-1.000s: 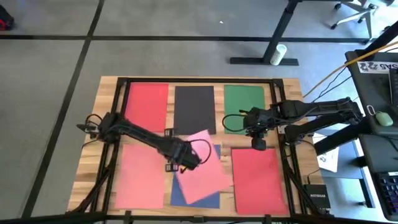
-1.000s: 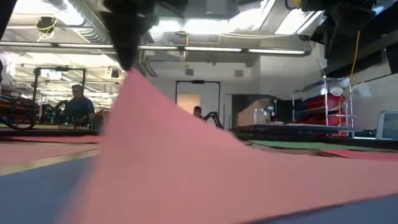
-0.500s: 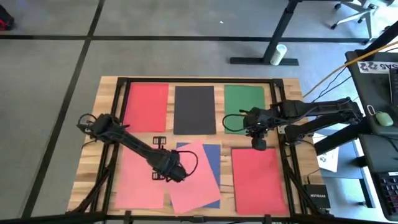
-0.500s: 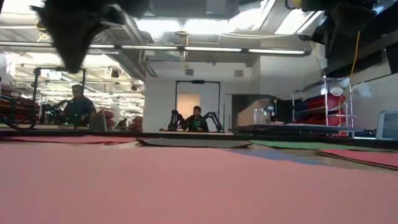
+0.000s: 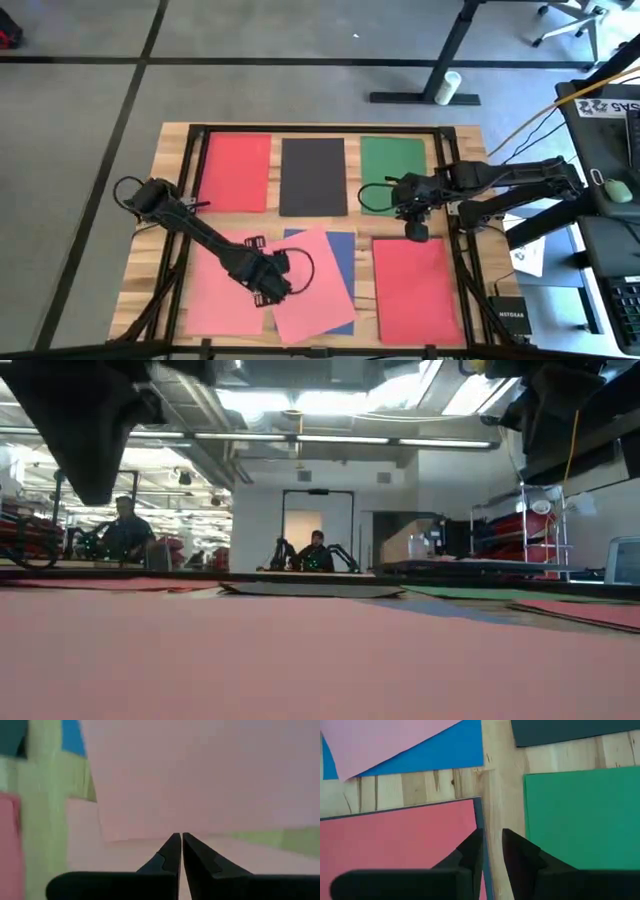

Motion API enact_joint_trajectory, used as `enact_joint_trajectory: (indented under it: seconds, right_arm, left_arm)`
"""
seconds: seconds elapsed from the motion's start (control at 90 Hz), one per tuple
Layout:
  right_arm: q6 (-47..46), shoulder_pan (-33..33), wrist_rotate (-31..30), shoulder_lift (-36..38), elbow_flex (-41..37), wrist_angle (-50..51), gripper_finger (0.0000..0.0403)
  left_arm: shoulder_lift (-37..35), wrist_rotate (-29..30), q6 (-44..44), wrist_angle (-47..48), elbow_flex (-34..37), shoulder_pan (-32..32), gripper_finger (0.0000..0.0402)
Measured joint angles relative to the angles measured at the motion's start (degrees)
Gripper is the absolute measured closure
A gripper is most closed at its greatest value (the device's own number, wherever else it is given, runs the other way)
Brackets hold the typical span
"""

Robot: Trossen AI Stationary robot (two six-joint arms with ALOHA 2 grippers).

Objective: Organize paper
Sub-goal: Stack the pink paper on the pink paper at the bottom left of the table

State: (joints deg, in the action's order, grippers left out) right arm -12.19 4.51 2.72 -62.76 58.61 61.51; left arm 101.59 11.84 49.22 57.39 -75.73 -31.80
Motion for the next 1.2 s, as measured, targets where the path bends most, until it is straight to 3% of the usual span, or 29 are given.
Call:
enact_joint_trajectory:
  seconds: [0.256, 0.522, 0.756, 1.2]
  right_arm:
    - [0.02, 0.00, 0.35, 0.00, 0.00, 0.00, 0.0343]
    - [0.04, 0.00, 0.35, 0.00, 0.00, -0.40, 0.0343]
    - [0.07, 0.00, 0.35, 0.00, 0.00, -0.54, 0.0343]
    - [0.09, 0.00, 0.62, 0.00, 0.00, -0.57, 0.0343]
  left_arm:
    - [-18.04, 4.97, 18.46, -23.10, 22.79, -0.62, 0.0401]
    - [-29.04, 5.20, 33.21, -30.07, 40.70, 2.45, 0.0401]
    - [-30.78, 3.42, 28.25, -30.93, 43.41, 6.65, 0.0389]
    - [-30.76, -4.85, 19.79, -35.02, 45.91, 13.17, 0.0302]
